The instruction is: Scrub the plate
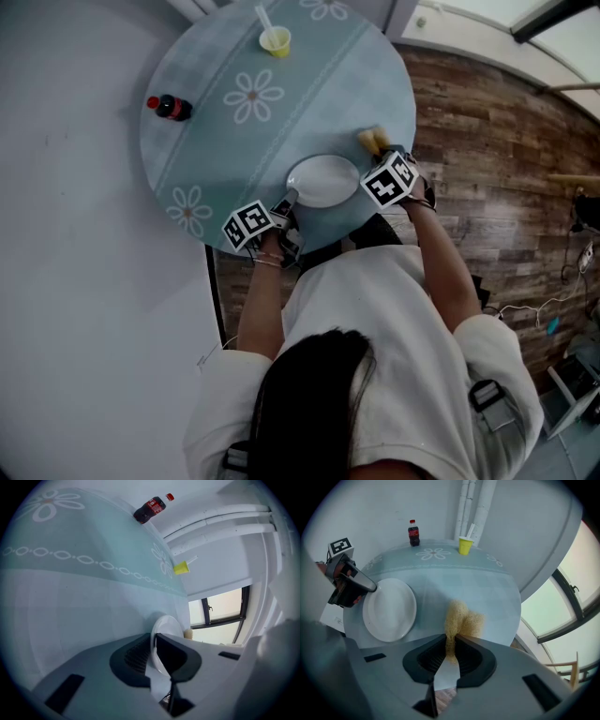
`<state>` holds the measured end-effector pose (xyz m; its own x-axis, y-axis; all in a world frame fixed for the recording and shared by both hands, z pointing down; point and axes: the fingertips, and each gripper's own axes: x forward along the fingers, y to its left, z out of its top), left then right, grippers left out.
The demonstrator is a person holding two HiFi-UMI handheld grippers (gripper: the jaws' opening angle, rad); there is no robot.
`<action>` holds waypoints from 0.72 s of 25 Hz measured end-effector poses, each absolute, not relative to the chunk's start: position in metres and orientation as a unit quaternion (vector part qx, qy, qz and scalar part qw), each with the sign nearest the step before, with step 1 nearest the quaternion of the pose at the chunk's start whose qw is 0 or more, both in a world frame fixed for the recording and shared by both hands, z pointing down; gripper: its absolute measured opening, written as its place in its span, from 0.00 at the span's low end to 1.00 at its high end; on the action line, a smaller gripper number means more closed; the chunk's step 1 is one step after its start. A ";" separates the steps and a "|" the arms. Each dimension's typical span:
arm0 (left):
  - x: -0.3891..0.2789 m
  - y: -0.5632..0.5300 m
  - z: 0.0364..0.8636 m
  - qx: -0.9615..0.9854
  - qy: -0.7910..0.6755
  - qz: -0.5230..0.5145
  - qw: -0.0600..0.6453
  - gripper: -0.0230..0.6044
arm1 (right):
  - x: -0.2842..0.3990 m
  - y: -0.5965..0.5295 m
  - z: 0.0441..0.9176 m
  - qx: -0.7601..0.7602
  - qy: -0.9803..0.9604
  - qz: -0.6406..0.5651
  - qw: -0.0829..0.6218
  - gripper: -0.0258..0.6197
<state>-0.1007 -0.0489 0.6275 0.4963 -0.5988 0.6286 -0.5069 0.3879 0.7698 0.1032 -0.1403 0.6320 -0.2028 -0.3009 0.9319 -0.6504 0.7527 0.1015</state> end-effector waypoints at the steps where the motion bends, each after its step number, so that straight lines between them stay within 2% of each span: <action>1: -0.100 -0.049 0.628 0.554 -0.500 -0.032 0.665 0.11 | 0.103 -0.141 0.632 0.311 -0.757 0.159 0.552 0.13; 6: -0.101 -0.048 0.629 0.555 -0.501 -0.033 0.663 0.11 | 0.097 -0.136 0.635 0.305 -0.755 0.154 0.560 0.14; 9: -0.100 -0.049 0.628 0.560 -0.494 -0.035 0.664 0.11 | 0.094 -0.132 0.635 0.298 -0.759 0.166 0.555 0.23; 18: -0.100 -0.049 0.628 0.559 -0.498 -0.038 0.662 0.11 | 0.093 -0.129 0.612 0.301 -0.782 0.192 0.511 0.32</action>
